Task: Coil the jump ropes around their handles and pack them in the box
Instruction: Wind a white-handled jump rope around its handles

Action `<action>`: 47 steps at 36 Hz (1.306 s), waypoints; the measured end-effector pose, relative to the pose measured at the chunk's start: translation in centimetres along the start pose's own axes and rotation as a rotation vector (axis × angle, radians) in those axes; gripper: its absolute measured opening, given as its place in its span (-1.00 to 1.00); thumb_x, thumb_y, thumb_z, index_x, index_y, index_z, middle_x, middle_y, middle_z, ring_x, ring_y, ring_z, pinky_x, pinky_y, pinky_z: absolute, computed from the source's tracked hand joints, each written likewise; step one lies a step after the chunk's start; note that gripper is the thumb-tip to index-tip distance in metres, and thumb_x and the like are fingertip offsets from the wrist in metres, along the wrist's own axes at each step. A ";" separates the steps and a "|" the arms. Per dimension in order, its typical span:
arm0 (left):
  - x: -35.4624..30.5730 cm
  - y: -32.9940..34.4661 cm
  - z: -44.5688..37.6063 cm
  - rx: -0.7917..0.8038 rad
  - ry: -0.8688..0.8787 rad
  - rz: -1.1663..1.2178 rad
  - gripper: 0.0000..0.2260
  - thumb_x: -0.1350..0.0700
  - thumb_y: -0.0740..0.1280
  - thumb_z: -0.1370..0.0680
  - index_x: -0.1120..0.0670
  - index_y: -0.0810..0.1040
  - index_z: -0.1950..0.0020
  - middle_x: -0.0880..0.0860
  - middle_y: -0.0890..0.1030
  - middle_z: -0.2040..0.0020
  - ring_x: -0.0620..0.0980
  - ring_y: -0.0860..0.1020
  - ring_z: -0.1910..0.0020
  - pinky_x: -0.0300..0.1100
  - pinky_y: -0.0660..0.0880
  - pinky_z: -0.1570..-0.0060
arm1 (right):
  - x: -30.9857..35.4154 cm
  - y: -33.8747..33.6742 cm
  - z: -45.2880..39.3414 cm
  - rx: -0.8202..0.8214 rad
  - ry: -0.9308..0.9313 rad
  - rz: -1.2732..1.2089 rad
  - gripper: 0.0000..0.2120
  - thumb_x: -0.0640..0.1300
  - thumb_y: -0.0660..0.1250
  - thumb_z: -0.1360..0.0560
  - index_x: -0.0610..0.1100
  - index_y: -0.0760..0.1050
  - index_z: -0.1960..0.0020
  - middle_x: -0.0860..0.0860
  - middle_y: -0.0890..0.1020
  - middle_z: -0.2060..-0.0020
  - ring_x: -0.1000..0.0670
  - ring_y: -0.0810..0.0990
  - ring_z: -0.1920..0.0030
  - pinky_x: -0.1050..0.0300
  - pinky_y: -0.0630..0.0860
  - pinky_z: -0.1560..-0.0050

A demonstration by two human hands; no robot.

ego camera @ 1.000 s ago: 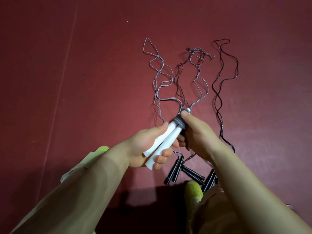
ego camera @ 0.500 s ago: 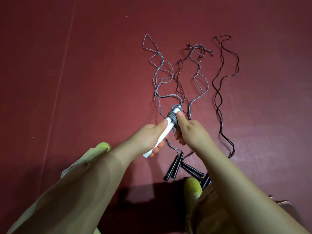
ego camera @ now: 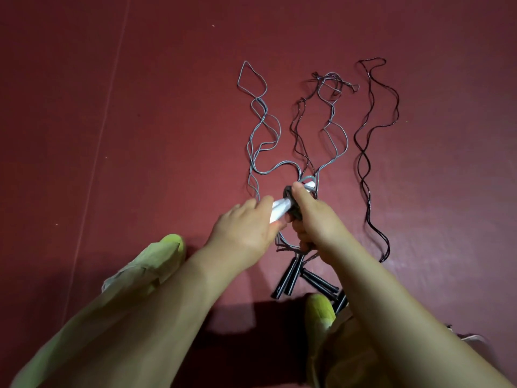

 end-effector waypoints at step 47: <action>1.2 -1.6 -0.4 -0.021 -0.069 0.029 -0.68 -0.22 0.02 -0.61 0.01 0.32 0.06 0.09 0.56 -0.03 0.20 0.53 -0.04 -0.08 0.24 0.21 | 0.5 -0.4 0.2 -0.036 -0.057 -0.139 -0.36 0.38 0.08 -0.51 -0.17 0.56 0.23 0.08 0.27 0.58 0.08 0.18 0.59 0.20 0.12 0.47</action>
Point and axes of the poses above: each hand's wrist, its own z-axis away from the middle knuckle, its own y-axis out of the palm, x = y × z, the point moved 5 cm from there along -z, towards the middle knuckle
